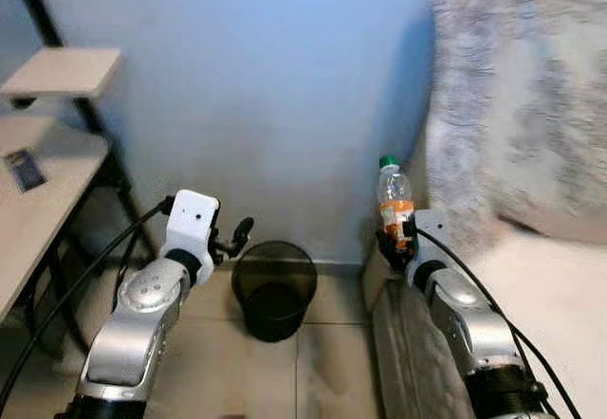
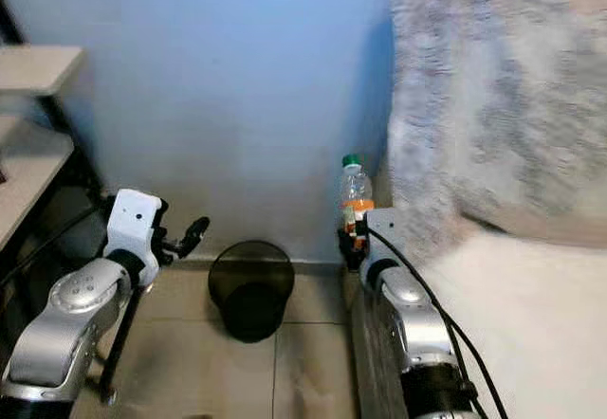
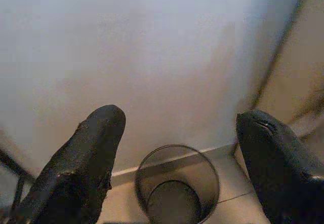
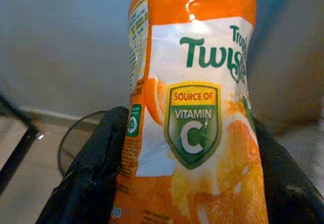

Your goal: Clean up the room

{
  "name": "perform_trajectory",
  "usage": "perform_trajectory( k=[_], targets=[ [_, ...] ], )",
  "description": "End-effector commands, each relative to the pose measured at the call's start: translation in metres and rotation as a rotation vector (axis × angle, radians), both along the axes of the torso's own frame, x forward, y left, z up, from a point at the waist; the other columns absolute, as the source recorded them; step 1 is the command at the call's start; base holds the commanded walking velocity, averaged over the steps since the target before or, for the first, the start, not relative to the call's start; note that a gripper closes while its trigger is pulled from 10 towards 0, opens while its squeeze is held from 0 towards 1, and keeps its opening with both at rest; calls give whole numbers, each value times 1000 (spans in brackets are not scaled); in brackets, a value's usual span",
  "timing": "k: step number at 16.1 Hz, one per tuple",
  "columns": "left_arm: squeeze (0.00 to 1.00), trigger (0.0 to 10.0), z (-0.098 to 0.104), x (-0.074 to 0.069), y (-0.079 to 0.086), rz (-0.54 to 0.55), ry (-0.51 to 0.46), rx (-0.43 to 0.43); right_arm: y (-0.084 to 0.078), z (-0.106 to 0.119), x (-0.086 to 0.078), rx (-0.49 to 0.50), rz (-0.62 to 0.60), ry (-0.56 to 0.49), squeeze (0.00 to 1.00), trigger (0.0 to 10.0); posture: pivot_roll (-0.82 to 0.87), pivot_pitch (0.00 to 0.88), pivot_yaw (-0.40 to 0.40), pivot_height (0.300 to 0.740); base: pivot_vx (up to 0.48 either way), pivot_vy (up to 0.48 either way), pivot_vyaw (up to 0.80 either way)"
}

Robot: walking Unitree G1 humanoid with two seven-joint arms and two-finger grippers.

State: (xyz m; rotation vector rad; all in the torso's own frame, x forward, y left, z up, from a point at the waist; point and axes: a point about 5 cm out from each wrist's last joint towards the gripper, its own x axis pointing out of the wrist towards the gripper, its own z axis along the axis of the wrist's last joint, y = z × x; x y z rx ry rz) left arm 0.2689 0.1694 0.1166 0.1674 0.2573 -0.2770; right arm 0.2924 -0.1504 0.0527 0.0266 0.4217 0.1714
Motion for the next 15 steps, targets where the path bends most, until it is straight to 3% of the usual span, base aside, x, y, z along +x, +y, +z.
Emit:
perform_trajectory(
  k=[1, 7, 10, 12, 15],
  targets=[
    [0, 10000, -1, 0, 1, 7, 11, 5, 6, 6, 6, -7, 20, -26, 0, 10000, 111, 0, -34, 740, 386, 0, 800],
    [0, 10000, 0, 0, 0, -15, 11, 14, 10, 8, 12, -46, 90, -33, 0, 10000, 113, 0, -37, 740, 381, 0, 0],
    [0, 10000, -1, -1, -2, -39, 17, 21, 12, 9, 15, -61, 126, -41, 0, 10000, 119, 0, -42, 740, 384, 0, 800],
    [0, 10000, -2, -2, -4, -54, 23, 27, 12, 6, 16, -55, 117, -14, 0, 10000, 121, 0, -45, 740, 379, 0, 0],
    [0, 10000, -9, -11, -12, -194, 83, 87, 17, -7, 17, -219, 307, 51, 0, 10000, 120, 0, -42, 740, 107, 0, 0]
  ],
)
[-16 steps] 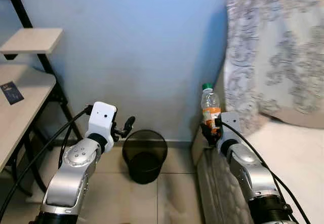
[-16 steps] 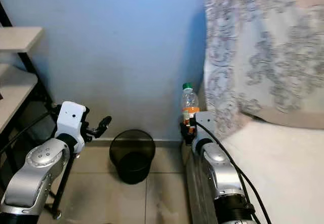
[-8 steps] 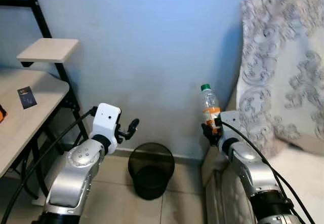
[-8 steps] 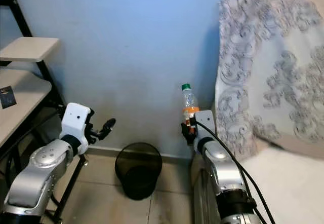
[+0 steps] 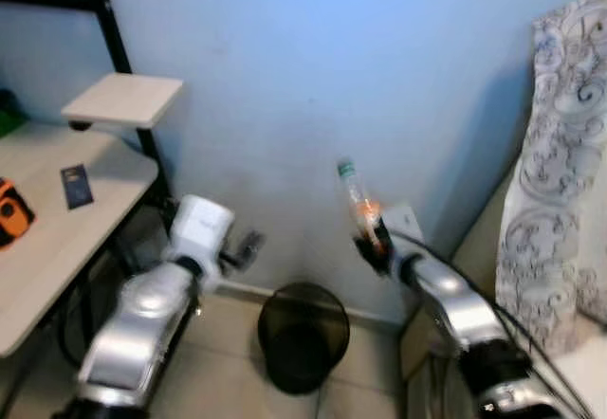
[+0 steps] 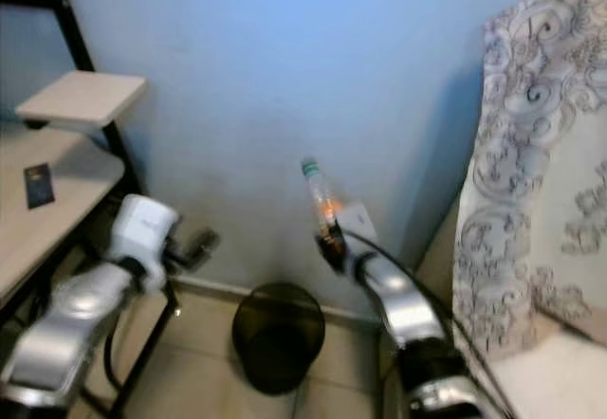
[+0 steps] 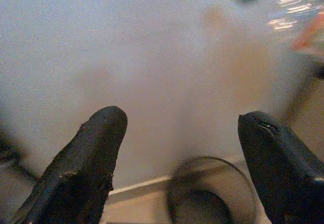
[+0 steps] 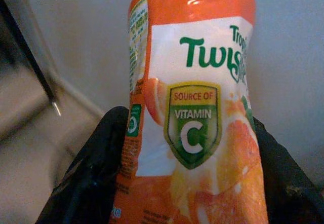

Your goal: Clean up the room

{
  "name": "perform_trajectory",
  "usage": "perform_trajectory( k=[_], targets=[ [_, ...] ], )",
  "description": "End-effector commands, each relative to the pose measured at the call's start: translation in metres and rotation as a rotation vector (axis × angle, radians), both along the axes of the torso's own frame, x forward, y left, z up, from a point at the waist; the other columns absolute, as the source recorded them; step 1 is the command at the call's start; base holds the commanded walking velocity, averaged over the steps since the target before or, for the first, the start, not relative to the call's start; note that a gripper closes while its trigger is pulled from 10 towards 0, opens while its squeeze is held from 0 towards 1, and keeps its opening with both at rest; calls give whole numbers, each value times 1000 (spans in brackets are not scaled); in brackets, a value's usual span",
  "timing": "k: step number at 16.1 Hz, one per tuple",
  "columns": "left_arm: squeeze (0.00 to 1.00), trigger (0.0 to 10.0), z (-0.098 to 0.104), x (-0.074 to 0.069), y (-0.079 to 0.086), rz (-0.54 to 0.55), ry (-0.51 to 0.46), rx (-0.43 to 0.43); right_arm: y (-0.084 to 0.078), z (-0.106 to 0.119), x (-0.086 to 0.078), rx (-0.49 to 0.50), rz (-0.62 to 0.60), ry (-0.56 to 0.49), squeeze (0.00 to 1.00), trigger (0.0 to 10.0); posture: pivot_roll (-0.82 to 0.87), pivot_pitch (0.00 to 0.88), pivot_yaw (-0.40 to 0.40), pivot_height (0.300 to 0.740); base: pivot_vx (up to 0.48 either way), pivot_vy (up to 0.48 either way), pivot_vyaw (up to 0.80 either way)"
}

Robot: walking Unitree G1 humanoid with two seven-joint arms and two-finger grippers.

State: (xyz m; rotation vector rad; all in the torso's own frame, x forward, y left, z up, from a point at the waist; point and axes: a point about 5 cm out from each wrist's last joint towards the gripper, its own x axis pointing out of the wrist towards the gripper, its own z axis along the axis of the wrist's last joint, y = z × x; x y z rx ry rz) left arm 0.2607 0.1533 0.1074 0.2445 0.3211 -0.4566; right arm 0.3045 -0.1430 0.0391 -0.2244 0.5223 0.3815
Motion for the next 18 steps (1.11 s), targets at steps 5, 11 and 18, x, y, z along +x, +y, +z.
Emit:
perform_trajectory(
  k=[5, 11, 18],
  targets=[
    [0, 10000, -1, -6, 5, -261, 81, 201, 15, -20, 9, -216, 155, 104, 0, 10000, 134, 0, -40, 740, 0, 0, 0],
    [0, 10000, -1, -9, 13, -352, 116, 259, 33, -29, 9, -291, 157, 125, 0, 10000, 144, 0, -40, 740, 0, 0, 0],
    [0, 10000, -4, -10, 13, -371, 119, 251, 44, -32, 7, -276, 154, 143, 1000, 10000, 139, 0, -37, 740, 0, 0, 0]
  ],
)
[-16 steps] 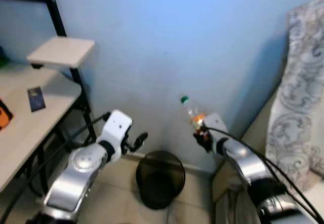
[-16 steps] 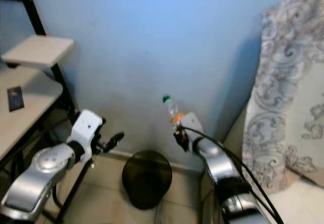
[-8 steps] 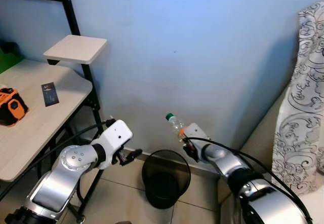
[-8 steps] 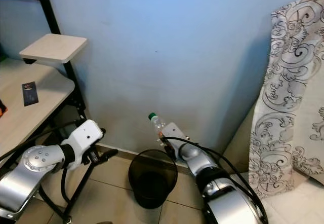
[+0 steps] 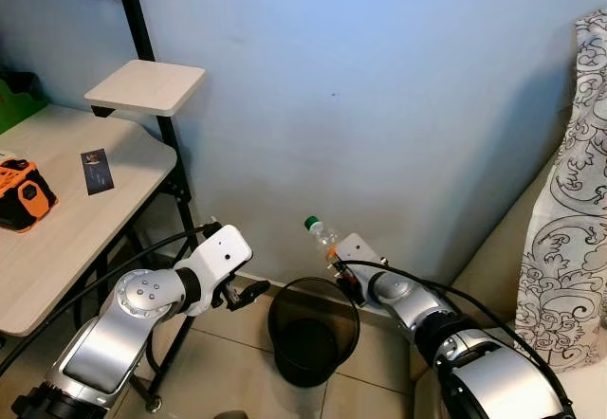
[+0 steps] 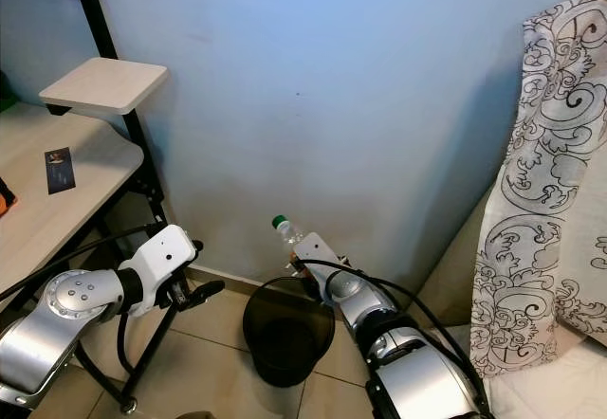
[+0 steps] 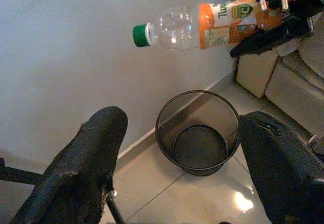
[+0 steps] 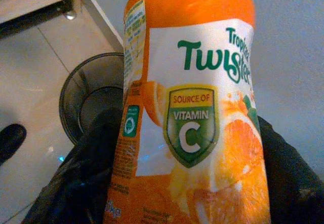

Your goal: Clean up the room

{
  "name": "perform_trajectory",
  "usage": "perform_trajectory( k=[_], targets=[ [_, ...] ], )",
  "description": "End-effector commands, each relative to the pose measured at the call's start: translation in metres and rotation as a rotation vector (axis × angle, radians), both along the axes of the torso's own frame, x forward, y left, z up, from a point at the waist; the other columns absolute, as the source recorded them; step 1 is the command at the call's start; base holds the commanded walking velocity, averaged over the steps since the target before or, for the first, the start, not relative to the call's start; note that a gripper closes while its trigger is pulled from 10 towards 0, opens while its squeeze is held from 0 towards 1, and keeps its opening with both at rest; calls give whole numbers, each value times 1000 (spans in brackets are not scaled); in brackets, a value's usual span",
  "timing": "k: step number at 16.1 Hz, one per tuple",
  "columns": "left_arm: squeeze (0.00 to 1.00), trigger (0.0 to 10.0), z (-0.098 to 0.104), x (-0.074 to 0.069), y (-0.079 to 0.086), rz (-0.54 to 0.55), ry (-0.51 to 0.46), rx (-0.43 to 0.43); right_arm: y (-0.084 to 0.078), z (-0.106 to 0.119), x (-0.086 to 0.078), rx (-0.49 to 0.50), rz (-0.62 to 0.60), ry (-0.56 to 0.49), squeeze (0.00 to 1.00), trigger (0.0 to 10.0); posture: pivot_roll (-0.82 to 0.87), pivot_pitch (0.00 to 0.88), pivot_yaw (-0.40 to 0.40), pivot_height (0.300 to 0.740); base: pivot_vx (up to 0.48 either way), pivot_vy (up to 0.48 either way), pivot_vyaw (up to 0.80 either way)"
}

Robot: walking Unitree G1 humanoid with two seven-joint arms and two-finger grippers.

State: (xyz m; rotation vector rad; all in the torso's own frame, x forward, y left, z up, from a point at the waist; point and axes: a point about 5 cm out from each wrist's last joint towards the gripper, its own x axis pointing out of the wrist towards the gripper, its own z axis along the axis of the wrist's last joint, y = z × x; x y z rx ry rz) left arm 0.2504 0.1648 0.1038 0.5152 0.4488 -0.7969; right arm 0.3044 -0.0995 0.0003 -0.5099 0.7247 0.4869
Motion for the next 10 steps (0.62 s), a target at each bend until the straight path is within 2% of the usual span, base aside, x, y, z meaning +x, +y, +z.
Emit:
perform_trajectory(
  k=[1, 7, 10],
  targets=[
    [0, 10000, -1, 0, 1, -7, 1, 11, 1, 6, 6, 12, -4, -18, 1000, 10000, 138, 0, -35, 740, 0, 0, 0],
    [0, 10000, -1, 1, 1, -16, 5, 11, 8, -1, -2, 78, -5, 19, 1000, 10000, 134, 0, -30, 740, 0, 0, 0],
    [0, 10000, 0, 1, 1, -15, 5, 12, 7, -2, -4, 116, -32, 22, 1000, 10000, 136, 0, -31, 740, 0, 0, 0]
  ],
)
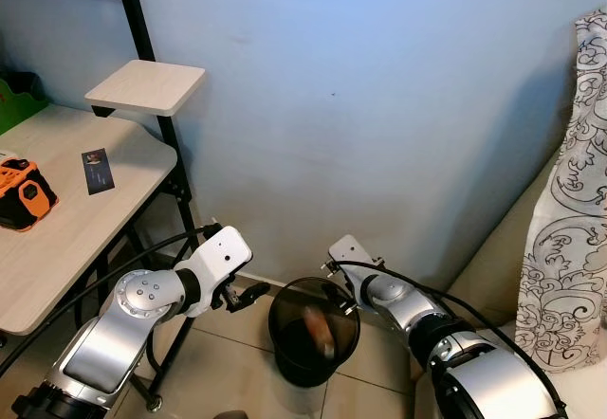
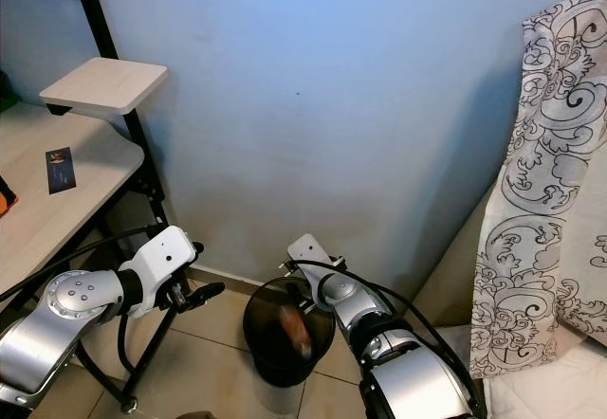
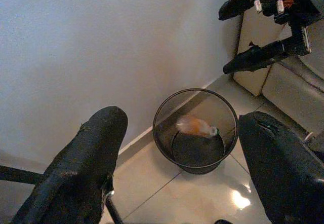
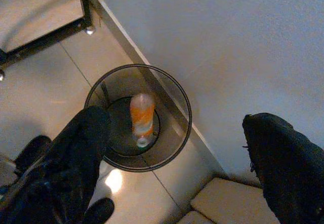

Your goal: Clean up the room

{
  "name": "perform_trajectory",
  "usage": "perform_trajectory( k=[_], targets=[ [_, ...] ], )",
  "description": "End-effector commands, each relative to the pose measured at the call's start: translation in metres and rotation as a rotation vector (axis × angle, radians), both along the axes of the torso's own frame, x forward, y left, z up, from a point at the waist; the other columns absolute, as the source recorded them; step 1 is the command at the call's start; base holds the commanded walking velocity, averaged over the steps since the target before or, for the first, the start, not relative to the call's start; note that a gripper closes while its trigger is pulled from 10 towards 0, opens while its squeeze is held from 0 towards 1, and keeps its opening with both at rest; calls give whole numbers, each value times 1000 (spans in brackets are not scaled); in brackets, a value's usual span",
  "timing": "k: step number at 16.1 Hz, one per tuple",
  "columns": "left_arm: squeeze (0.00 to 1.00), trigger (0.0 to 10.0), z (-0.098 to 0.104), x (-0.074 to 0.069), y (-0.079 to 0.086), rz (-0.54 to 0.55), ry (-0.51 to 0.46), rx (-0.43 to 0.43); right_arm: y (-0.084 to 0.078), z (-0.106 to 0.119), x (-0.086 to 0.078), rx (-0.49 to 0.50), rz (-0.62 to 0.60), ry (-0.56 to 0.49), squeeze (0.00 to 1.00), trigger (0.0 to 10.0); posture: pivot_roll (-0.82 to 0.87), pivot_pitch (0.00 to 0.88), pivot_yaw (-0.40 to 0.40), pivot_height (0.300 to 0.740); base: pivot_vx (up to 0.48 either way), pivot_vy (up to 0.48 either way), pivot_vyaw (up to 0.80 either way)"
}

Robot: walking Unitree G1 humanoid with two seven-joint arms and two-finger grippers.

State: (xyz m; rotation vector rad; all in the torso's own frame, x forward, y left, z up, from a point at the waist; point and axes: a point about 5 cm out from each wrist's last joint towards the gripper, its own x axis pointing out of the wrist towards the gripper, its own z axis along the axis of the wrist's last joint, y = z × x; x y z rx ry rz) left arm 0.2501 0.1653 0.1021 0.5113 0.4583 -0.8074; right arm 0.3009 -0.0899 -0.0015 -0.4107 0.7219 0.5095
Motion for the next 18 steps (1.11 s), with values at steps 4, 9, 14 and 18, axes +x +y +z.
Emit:
perform_trajectory(
  k=[4, 9, 14, 18],
  targets=[
    [0, 10000, 0, 0, 0, 13, -10, -3, -12, 6, 5, 135, -86, -42, 1000, 10000, 134, 0, -36, 740, 0, 0, 0],
    [0, 10000, 2, -1, -7, 205, -83, -168, -55, 39, 0, 366, -235, -263, 1000, 10000, 81, 0, -25, 740, 0, 0, -454],
    [0, 10000, 14, -6, -4, 307, -142, -218, -66, 74, -47, 552, -51, -289, 1000, 10000, 57, 0, -21, 740, 0, 0, -751],
    [0, 10000, 20, -10, -2, 365, -140, -267, -86, 93, -58, 588, -86, -296, 1000, 10000, 53, 0, -3, 740, 0, 0, -748]
  ],
)
